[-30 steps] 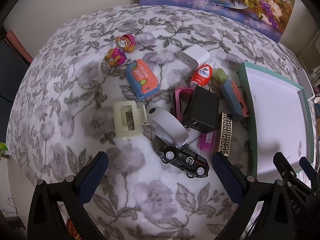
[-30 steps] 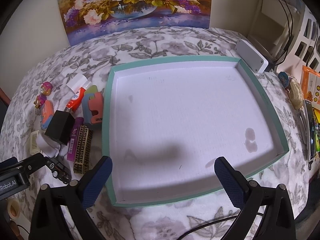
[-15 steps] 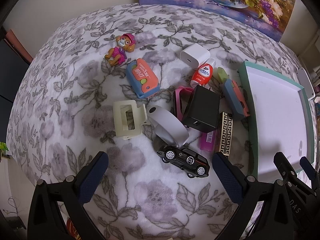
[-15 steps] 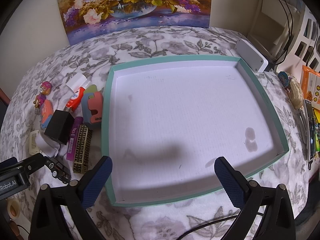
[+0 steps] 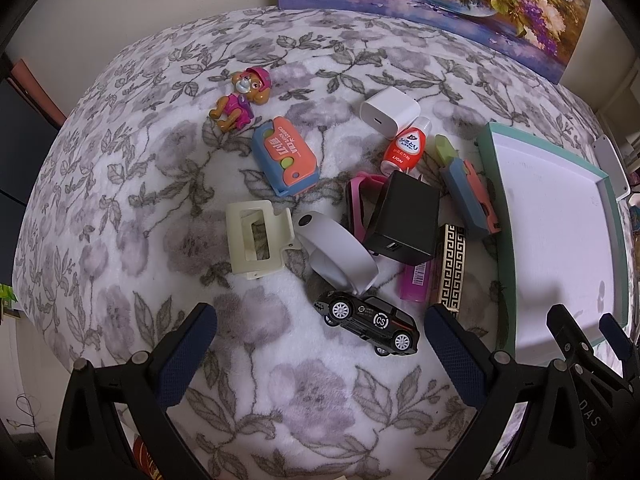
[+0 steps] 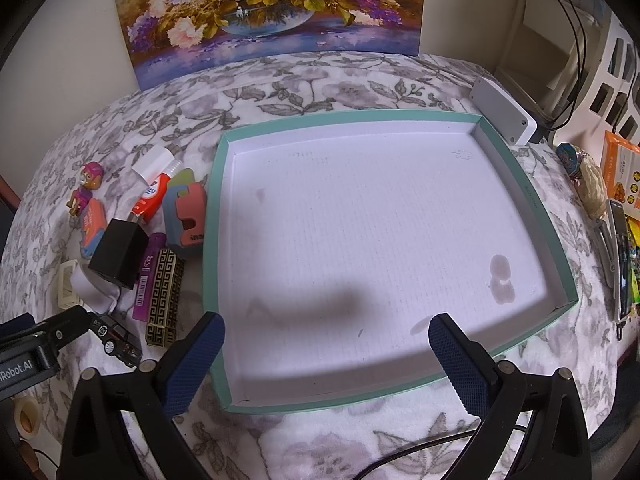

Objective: Organize rigid objects

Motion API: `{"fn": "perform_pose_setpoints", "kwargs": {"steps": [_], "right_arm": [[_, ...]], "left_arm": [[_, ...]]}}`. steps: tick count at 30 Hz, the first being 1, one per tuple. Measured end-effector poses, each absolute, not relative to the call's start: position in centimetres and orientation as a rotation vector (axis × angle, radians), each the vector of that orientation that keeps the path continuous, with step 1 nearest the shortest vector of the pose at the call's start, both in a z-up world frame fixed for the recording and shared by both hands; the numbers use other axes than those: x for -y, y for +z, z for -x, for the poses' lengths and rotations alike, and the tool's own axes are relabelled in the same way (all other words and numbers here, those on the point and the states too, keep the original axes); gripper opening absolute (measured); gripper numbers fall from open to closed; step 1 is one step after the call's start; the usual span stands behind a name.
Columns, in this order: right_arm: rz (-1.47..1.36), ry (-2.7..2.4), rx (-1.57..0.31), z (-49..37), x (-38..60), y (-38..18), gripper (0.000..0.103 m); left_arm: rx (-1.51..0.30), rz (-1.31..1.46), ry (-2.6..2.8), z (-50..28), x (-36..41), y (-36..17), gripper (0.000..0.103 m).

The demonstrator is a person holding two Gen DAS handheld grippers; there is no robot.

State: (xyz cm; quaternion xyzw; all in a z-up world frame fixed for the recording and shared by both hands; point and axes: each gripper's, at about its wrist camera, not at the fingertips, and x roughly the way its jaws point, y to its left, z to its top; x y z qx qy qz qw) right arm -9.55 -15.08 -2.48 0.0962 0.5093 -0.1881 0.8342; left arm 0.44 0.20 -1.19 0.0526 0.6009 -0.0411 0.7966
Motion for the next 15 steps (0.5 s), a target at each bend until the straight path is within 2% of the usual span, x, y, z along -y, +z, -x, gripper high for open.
{"fn": "perform_pose_setpoints", "kwargs": {"steps": [15], "right_arm": [[-0.204, -0.397, -1.075, 9.59, 15.0, -2.54, 0.103]], "left_arm": [[-1.288, -0.111, -0.088, -0.48, -0.15, -1.1, 0.103]]}}
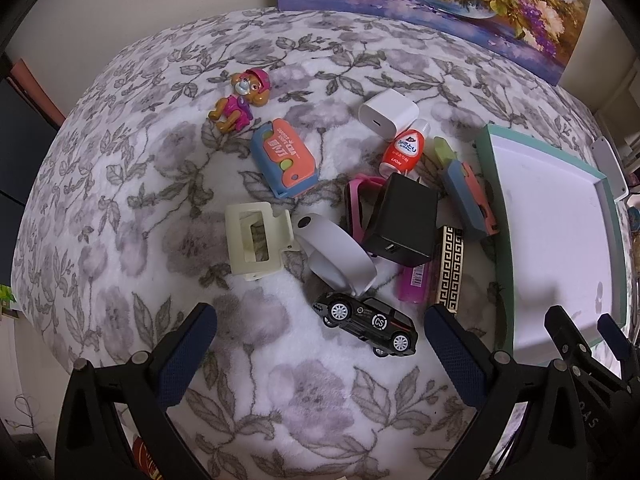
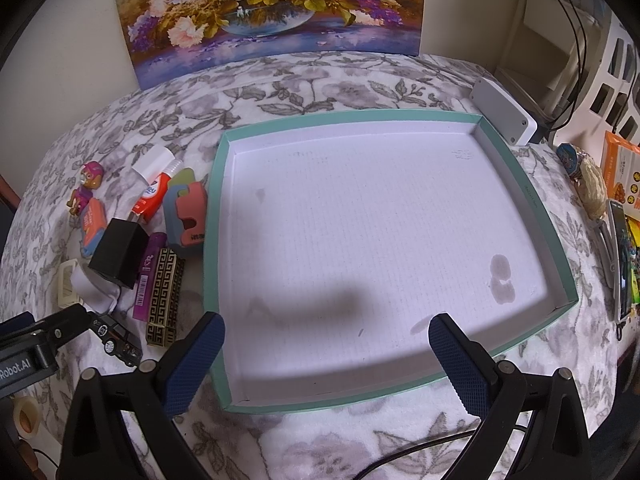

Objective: Organize rigid objects

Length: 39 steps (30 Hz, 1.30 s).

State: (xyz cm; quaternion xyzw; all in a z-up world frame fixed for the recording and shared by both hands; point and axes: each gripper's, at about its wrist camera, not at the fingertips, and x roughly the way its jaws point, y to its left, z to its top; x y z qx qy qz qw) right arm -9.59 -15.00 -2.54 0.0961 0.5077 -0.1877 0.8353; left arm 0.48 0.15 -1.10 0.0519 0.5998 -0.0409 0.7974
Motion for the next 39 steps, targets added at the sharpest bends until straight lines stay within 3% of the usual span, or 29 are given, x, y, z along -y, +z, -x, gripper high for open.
{"fn": "perform_pose_setpoints", "kwargs": {"steps": [12, 22, 35, 39], "right_arm": [[-0.26, -0.336, -1.0, 8.3, 13.4, -0.2, 0.103], [-0.266, -0.252, -1.043, 6.4, 10.2, -0.4, 0.103], [-0.34, -0.276, -1.128, 4.5, 10.3, -2.3, 0.103], [-0.372, -0.28, -1.124, 4.2, 10.4, -2.5, 0.103]], "left_arm": [[-1.302, -0.126, -0.039, -1.1, -1.9, -2.1, 0.103], [-1.339, -0.037, -0.036, -1.4, -3.7, -3.1, 0.103], [-1.372, -0.202, -0.204, -0.1, 0.8, -4.3, 0.102], [-1.381, -0.229, -0.238, -0.1, 1.8, -4.6, 0.091]]}}
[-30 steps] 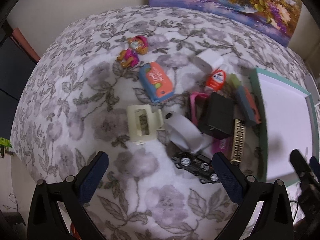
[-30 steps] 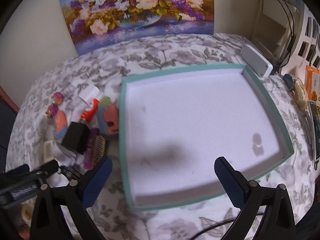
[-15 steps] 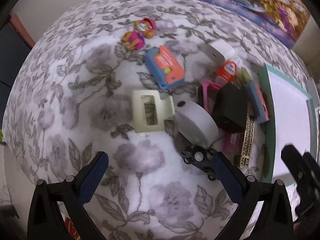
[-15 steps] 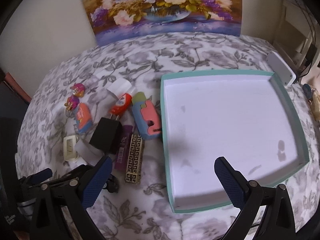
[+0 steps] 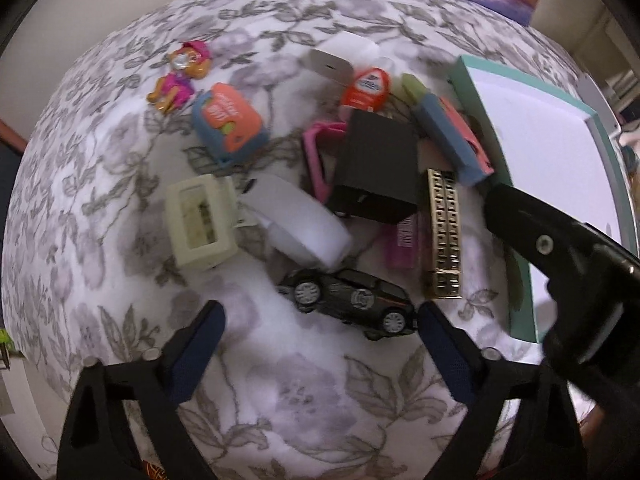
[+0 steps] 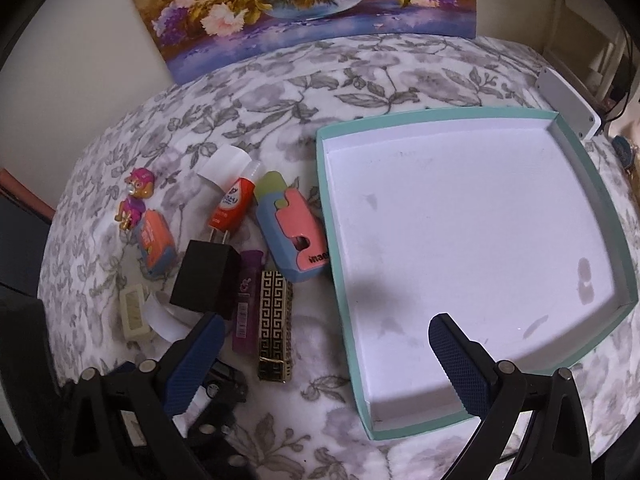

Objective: Organize rigid objects
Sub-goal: 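Grasp the black toy car with the left tool while the right tool grasps the gold patterned box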

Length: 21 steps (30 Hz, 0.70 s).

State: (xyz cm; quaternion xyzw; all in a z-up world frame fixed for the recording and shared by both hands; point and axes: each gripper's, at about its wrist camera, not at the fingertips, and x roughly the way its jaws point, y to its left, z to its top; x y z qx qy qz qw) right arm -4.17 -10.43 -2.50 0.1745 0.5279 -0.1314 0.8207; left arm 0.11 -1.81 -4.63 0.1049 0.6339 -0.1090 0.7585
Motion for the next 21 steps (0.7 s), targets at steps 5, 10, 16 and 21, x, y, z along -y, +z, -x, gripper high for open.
{"fn": "perform_pose_setpoints", "kwargs": {"steps": [5, 10, 16, 21], "right_arm": [[-0.397, -0.292, -1.131, 4.3, 11.0, -3.1, 0.103], [-0.442, -0.307, -1.132, 4.7, 11.9, -3.5, 0.103], [-0.455, -0.305, -1.128, 5.0, 12.3, -3.5, 0.103], [-0.453, -0.298, -1.125, 5.0, 12.2, -3.4, 0.103]], "left_arm": [[-1.389, -0.255, -0.267, 0.1, 3.0, -5.1, 0.078], [-1.398, -0.27, -0.283, 0.2, 4.2, -5.9, 0.067], [-1.391, -0.27, -0.294, 0.9, 4.8, -6.0, 0.061], [-1.394, -0.256, -0.293, 0.9, 4.4, -5.7, 0.06]]}}
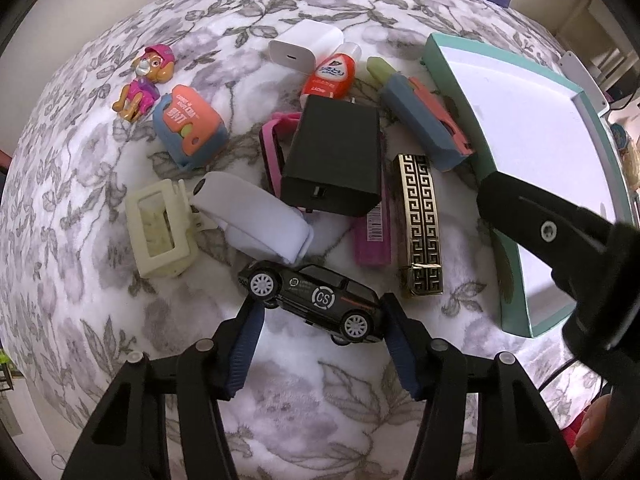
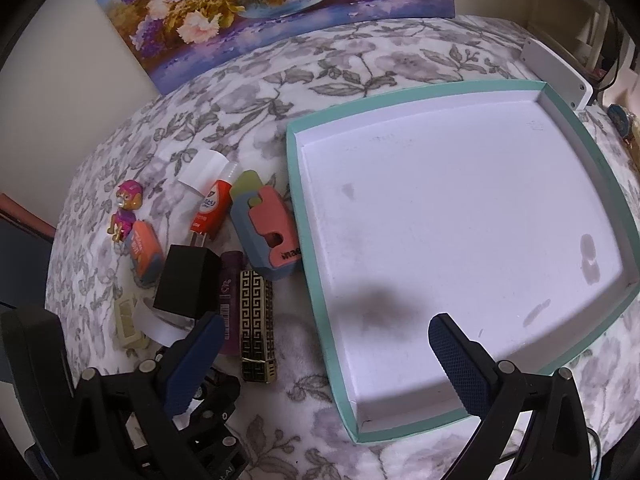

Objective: Organize rigid objects
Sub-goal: 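Grasp the black toy car with the left tool while the right tool grasps the gold patterned box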

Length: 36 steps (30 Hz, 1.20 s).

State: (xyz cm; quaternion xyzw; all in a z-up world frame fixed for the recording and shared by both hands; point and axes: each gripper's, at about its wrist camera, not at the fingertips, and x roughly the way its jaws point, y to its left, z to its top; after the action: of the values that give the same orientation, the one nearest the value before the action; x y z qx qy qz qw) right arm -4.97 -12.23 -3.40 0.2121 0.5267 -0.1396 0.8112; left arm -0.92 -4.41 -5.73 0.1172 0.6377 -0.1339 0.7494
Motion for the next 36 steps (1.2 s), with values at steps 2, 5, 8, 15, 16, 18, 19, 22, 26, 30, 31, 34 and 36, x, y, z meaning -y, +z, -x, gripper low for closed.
{"fn": "perform_pose_setpoints", "kwargs": {"steps": [2, 5, 8, 15, 16, 18, 19, 22, 26, 30, 31, 34, 36], "right_arm": [[-0.447, -0.294, -1.123, 4.9, 12.1, -3.3, 0.103], [-0.436, -0.268, -1.109, 4.8, 11.8, -3.0, 0.103], [-0.423, -0.231, -1.09, 4.6, 11.4, -2.7, 0.103], [-0.423, -0.166, -1.068, 4.5, 10.9, -2.9, 0.084], [-0.411, -0.157, -1.064, 4.5, 10.7, -2.8, 0.08], [-0.396, -0.14, -1.064, 4.5, 10.4, -2.8, 0.075], [-0.387, -0.12, -1.063, 4.4, 10.0, -2.8, 0.071], [-0.356, -0.087, -1.061, 4.1, 9.2, -2.7, 0.063], [-0.316, -0.047, -1.081, 3.8, 8.0, -3.1, 0.054], [-0.276, -0.038, -1.111, 3.4, 7.3, -3.8, 0.05], [-0.275, -0.039, -1.118, 3.4, 7.3, -4.0, 0.049], [-0.287, -0.038, -1.143, 3.1, 7.5, -4.8, 0.048], [-0.29, -0.033, -1.156, 2.9, 7.5, -5.2, 0.047]], "left_arm": [[-1.396, -0.24, -0.276, 0.6, 3.7, -5.5, 0.051], [-1.391, -0.206, -0.244, 0.2, 2.8, -5.3, 0.044], [-1.394, -0.168, -0.204, -0.2, 1.7, -5.3, 0.039], [-1.403, -0.055, -0.161, -1.1, -1.0, -5.3, 0.039], [-1.404, -0.039, -0.159, -1.1, -1.2, -5.3, 0.039], [-1.409, 0.004, -0.163, -1.3, -1.8, -5.4, 0.039], [-1.412, 0.023, -0.166, -1.3, -2.0, -5.5, 0.039], [-1.42, 0.065, -0.174, -1.5, -3.2, -5.8, 0.039], [-1.431, 0.088, -0.171, -1.6, -4.2, -6.1, 0.041], [-1.432, 0.078, -0.173, -1.0, -4.3, -6.2, 0.041], [-1.432, 0.075, -0.174, -1.2, -4.2, -6.6, 0.041], [-1.431, 0.066, -0.167, -1.0, -4.1, -6.5, 0.043], [-1.427, 0.062, -0.161, -1.0, -3.9, -6.2, 0.044]]}}
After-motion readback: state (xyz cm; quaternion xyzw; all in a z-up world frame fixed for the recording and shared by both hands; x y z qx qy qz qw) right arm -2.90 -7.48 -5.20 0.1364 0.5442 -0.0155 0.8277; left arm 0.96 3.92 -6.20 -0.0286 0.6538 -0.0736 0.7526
